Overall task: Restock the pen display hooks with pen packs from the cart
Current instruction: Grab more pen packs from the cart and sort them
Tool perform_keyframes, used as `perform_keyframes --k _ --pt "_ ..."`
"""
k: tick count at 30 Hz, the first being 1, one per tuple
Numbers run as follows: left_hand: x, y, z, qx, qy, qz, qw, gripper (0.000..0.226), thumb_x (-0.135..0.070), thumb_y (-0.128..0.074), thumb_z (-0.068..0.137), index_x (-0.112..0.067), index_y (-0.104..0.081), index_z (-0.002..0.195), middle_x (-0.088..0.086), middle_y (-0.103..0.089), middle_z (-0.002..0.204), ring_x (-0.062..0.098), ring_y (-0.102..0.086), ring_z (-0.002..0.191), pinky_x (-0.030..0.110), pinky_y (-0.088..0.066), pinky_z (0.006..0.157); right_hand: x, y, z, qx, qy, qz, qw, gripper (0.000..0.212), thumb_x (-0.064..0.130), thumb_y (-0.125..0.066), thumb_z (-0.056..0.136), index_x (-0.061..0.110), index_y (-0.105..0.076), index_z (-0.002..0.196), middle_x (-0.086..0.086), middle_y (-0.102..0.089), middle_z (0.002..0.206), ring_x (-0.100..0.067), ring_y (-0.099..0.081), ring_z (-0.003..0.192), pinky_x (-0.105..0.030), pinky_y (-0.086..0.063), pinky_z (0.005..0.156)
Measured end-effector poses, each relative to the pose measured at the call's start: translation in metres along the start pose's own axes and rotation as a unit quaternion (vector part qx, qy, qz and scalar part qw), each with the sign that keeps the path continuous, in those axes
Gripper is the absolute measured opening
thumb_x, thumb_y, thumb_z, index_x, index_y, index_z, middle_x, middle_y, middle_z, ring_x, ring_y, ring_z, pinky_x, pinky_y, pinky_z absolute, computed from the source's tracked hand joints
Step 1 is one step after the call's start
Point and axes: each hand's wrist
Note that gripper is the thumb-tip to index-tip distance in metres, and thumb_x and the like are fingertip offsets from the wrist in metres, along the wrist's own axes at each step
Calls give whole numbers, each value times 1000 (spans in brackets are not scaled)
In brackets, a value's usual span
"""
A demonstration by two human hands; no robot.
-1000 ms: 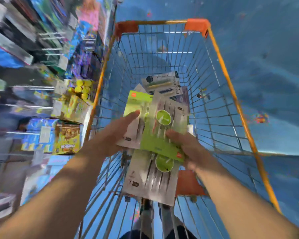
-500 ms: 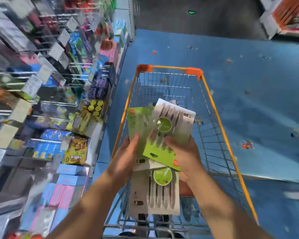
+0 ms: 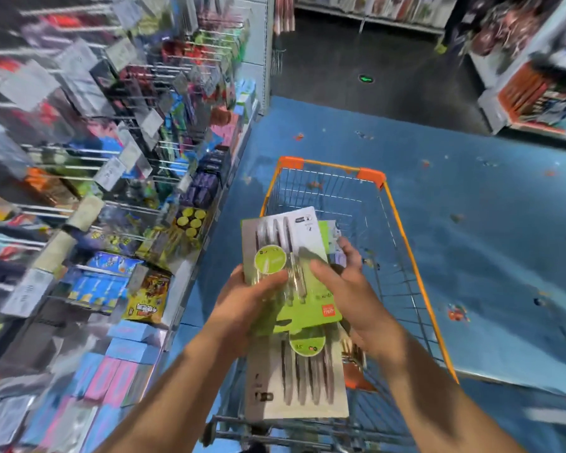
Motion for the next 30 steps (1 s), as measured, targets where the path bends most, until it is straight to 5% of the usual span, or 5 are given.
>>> perform_keyframes --k 4,10,14,22,30 --pt "-14 -4 3 -59 -78 -64 993 11 -14 -76 90 -18 -73 99 8 -78 86 26 -73 76 41 -60 65 1 29 -17 112 -58 -111 986 109 52 -95 57 41 -32 145 5 -73 126 -17 -68 119 -45 -48 109" --pt "-26 -19 4 -125 -139 -133 973 50 -22 -84 81 -14 -63 125 13 -74 100 32 -73 87 49 -63 72 -4 55 -30 181 -105 -112 971 48 5 -83 80 -6 -57 119 -21 -72 90 -35 -74 74 -40 -64 60" --pt "-32 -23 -3 -127 -166 -168 963 33 -18 -77 90 -12 -61 118 6 -66 81 23 -65 65 33 -56 51 8 74 -37 211 -78 -112 968 41 8 -82 85 0 -62 119 -29 -71 104 -37 -71 82 -47 -63 73" --pt "-23 -45 -41 -149 -206 -107 961 42 -17 -76 92 -11 -55 127 14 -65 98 35 -68 86 49 -60 64 37 63 -43 159 13 -104 982 33 28 -87 80 14 -75 107 -7 -79 107 -29 -74 107 -44 -54 101" --pt "-35 -23 -96 -253 -288 -94 919 35 -16 -79 90 -21 -63 121 2 -77 110 26 -74 104 43 -61 87 13 92 -55 187 20 -69 980 28 23 -73 67 12 -64 91 -4 -70 80 -27 -65 83 -40 -50 81"
Point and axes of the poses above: each hand's wrist, its own z-axis towards the middle knuckle, its own y-axis out of the back of the hand, x = y × z
